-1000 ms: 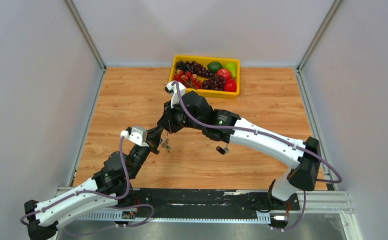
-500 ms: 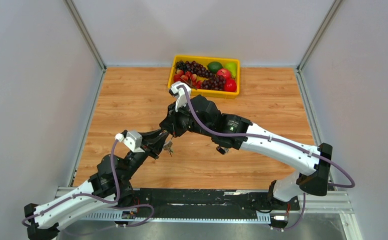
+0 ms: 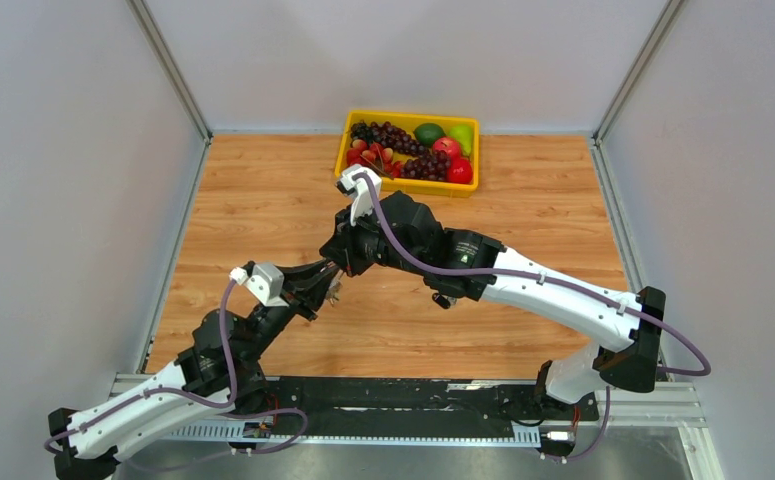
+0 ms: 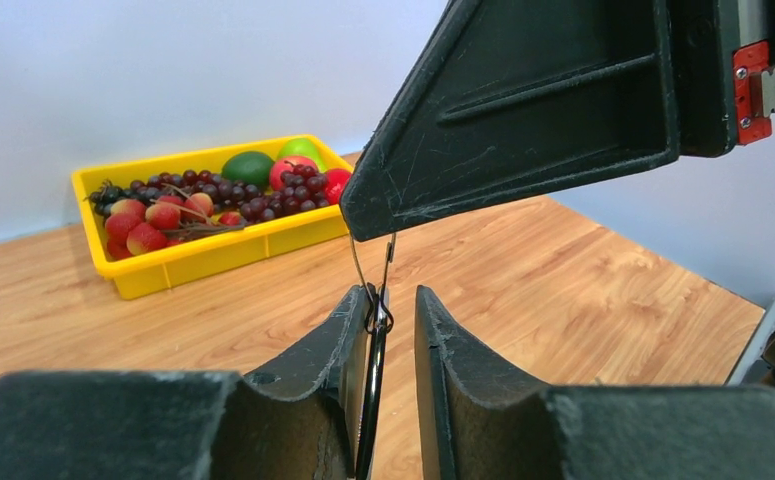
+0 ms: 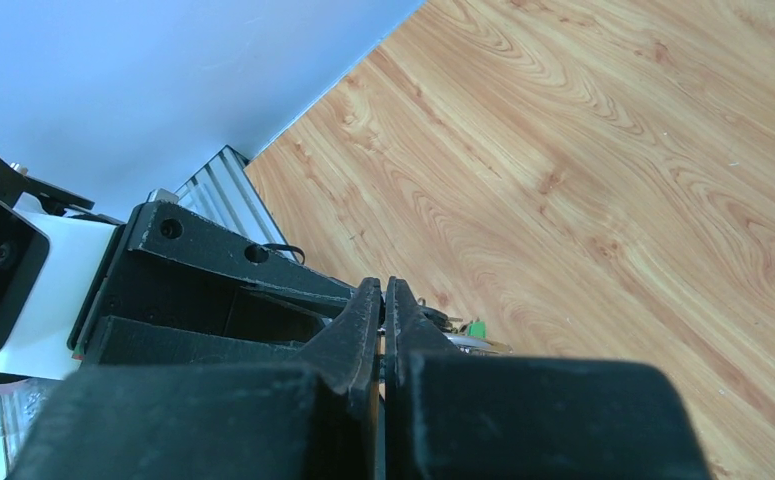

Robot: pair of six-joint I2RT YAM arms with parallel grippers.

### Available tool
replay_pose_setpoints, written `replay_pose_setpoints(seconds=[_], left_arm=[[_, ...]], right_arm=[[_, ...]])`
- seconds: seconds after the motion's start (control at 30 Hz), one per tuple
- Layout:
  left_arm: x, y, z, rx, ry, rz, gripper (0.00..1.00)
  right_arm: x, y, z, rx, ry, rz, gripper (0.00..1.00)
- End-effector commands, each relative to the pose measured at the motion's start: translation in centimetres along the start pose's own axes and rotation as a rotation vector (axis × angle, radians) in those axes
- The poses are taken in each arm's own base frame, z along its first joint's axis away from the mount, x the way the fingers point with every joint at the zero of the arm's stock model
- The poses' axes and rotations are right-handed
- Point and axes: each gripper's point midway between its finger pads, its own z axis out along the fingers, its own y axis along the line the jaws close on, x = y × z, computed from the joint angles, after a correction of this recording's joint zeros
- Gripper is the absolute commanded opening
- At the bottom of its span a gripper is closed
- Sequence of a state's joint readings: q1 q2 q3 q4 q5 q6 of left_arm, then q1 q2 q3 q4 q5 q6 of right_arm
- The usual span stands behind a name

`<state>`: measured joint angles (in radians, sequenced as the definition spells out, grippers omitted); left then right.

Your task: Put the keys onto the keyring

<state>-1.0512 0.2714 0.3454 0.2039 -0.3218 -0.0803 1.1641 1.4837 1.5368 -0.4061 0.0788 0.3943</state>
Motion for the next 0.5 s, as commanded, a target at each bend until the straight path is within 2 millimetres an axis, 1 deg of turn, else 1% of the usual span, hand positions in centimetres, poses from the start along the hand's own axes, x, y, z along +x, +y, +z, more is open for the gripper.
replay_pose_setpoints(seconds=[0.0,0.23,0.47], left_arm=[[-1.0,-0.4,-0.2,0.021,-0.038,-0.029,0.30],[-1.7,0.6,-0.6,-0.024,-0.062,-0.025,0.29],[-2.1,0.3,-0.6,-0.006,-0.076,-0.023,0.31]], right_arm=[[-3.4,1.2,-1.4,-0.029,-0.112,0.004,0.00],[-3.5,1.6,-1.6,-0.040,-0.115,0.000,0.00],[-3.4,1.7,-1.5,-0.042,-0.113,-0.001,0.00]])
